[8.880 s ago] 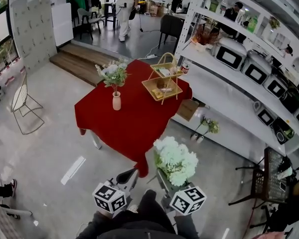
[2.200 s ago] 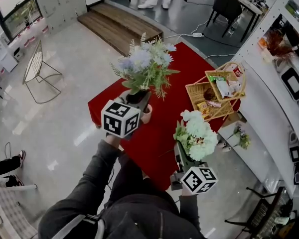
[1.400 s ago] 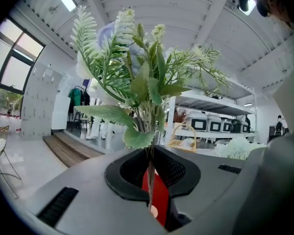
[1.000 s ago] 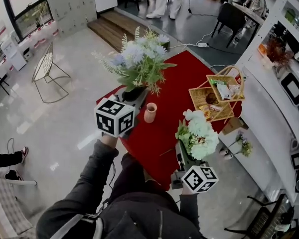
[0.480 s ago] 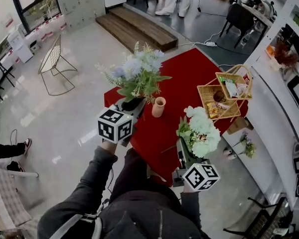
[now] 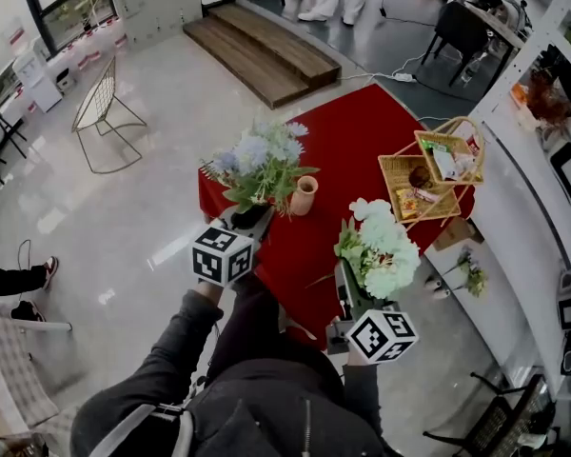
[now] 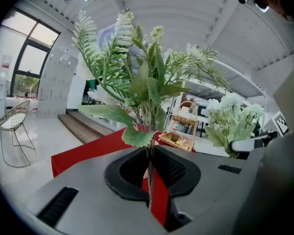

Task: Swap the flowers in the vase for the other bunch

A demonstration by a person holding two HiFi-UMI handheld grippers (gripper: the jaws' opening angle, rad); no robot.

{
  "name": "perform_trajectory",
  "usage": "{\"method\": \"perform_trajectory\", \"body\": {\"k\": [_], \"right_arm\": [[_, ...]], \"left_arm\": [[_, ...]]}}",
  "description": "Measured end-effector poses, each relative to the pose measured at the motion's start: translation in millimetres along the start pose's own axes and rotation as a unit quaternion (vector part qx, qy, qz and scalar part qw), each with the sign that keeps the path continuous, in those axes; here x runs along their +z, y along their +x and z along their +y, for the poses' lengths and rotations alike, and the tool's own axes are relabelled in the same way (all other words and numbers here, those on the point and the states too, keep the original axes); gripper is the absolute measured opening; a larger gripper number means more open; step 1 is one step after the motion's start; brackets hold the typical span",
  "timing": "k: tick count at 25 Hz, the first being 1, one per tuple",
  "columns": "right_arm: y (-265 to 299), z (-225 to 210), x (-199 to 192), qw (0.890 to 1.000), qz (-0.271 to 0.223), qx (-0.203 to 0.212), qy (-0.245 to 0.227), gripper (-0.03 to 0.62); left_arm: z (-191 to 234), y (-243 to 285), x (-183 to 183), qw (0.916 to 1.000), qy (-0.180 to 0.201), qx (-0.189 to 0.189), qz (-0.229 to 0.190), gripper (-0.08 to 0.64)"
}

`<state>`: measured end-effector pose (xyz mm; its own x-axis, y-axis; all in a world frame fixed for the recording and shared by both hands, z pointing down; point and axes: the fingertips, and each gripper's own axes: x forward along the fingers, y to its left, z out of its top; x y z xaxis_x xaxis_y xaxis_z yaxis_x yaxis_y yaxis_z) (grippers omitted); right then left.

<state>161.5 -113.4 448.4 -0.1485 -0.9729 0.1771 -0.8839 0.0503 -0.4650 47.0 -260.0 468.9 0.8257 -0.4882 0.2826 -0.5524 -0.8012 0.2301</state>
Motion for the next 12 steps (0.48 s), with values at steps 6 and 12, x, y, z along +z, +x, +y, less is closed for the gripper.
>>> {"method": "perform_trajectory", "body": {"k": [6,12], "right_arm": [[0.4,-2.7,-2.0,1.000,0.005,0.000,0.004,0.071],[1.5,-4.6,-2.8,1.000,0.007,0.003,0.003,0.071]], "left_arm": [[-0.3,-0.4,-13.9,0.9998,-0.013,0.013,-0.006,0.043],[-3.5,0.5,-17.9,0.9999,-0.005,0.014,-0.001,0.041]]}}
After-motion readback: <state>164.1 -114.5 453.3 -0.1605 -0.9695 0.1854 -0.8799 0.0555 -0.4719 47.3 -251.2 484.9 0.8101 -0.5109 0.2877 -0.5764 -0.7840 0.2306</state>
